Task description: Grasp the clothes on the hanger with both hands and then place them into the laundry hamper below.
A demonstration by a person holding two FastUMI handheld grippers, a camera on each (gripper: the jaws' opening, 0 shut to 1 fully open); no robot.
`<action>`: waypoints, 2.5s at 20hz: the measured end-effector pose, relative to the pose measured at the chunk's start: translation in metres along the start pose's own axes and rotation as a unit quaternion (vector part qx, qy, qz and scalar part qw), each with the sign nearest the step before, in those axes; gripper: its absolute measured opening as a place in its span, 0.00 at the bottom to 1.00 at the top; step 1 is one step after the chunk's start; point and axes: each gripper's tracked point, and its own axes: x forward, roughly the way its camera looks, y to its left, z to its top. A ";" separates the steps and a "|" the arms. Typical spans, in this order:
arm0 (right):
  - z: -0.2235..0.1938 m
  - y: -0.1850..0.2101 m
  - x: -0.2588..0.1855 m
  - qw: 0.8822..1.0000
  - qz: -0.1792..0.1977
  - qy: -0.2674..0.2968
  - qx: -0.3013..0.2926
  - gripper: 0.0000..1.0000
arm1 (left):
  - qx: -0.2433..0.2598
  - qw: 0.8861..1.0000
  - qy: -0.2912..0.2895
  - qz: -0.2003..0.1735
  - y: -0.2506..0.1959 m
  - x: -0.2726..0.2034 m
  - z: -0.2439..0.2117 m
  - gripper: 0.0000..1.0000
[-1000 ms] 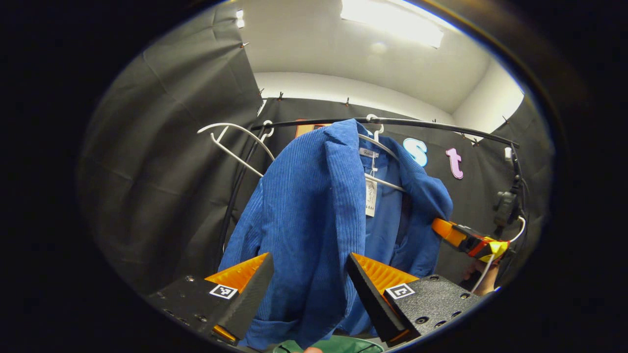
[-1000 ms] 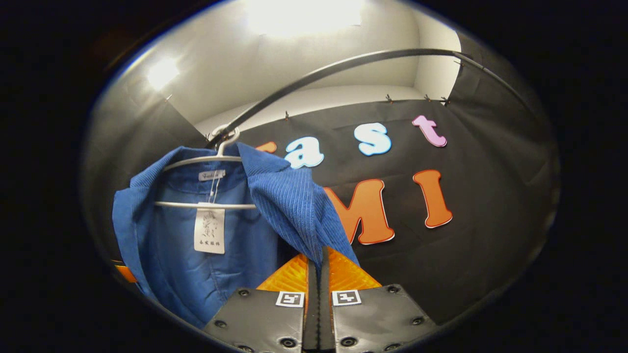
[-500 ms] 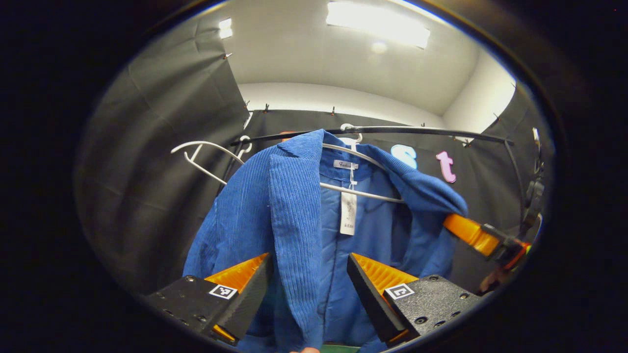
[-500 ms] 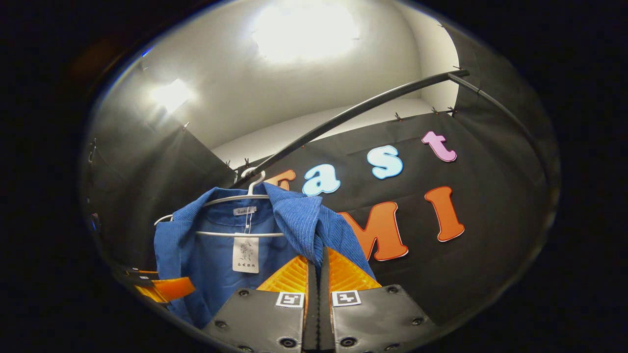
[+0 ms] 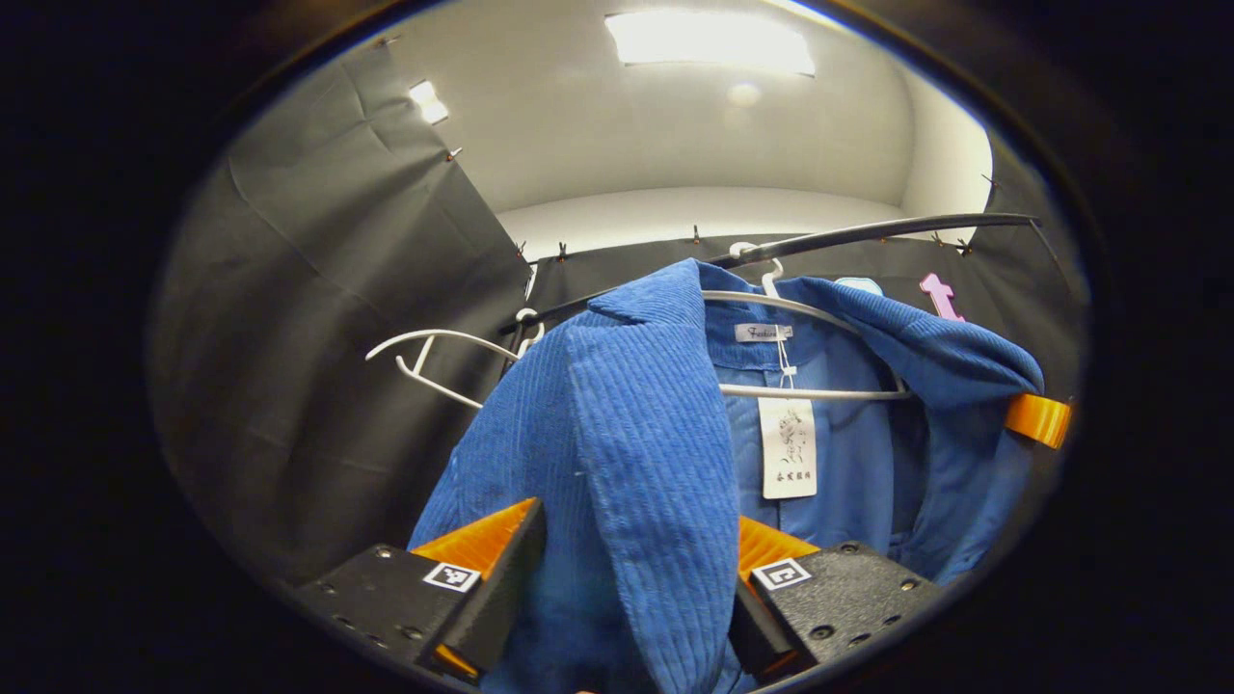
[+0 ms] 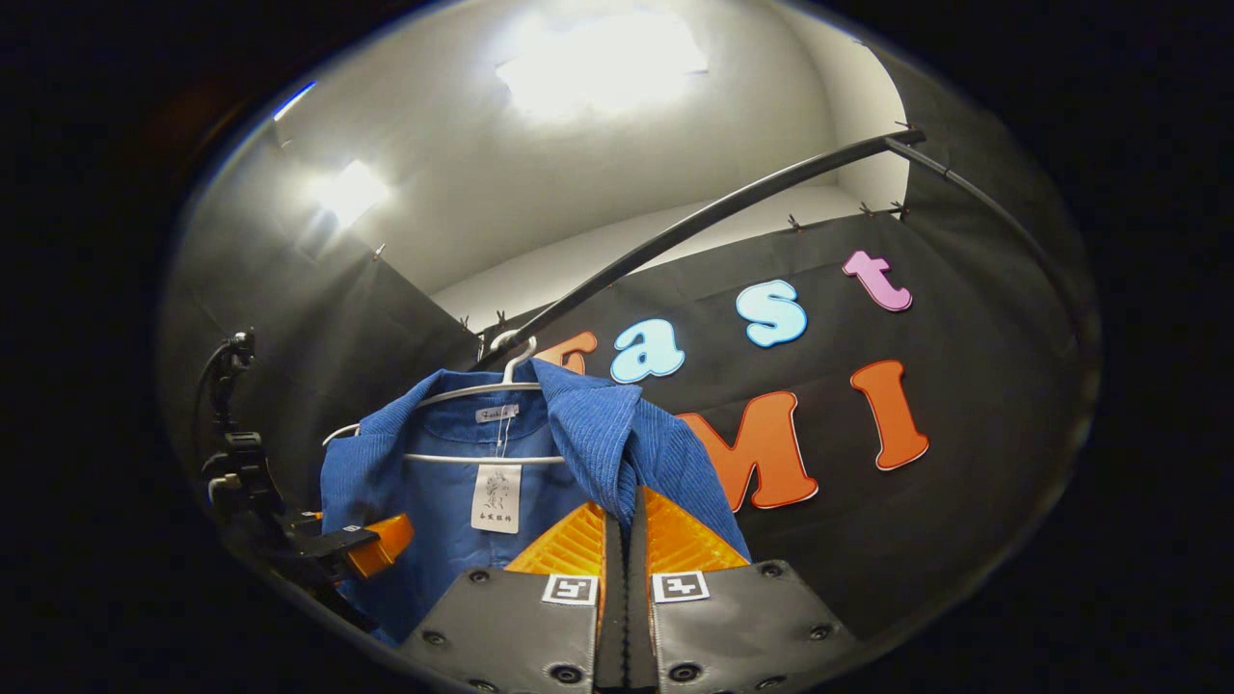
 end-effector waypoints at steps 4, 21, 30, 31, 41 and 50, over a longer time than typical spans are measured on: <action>0.000 -0.001 0.003 1.000 -0.006 -0.001 -0.007 0.07 | -0.037 0.998 -0.005 -0.049 0.003 0.001 0.018 0.24; 0.047 -0.009 0.033 0.996 -0.041 -0.062 -0.047 0.07 | -0.031 0.996 -0.070 0.048 0.107 0.057 0.145 0.08; 0.072 -0.006 0.078 0.993 -0.049 -0.072 -0.085 0.07 | -0.077 0.996 0.005 0.034 0.168 0.139 0.089 0.08; 0.068 -0.008 0.080 0.993 -0.050 -0.069 -0.084 0.07 | -0.085 0.996 0.009 0.031 0.170 0.135 0.078 0.08; 0.037 -0.060 0.112 0.991 -0.098 -0.044 -0.085 0.07 | -0.080 0.995 0.063 -0.010 0.163 0.103 -0.003 0.08; -0.034 -0.155 0.126 0.977 -0.193 0.063 -0.065 0.07 | -0.029 0.992 0.104 -0.057 0.111 0.094 -0.051 0.08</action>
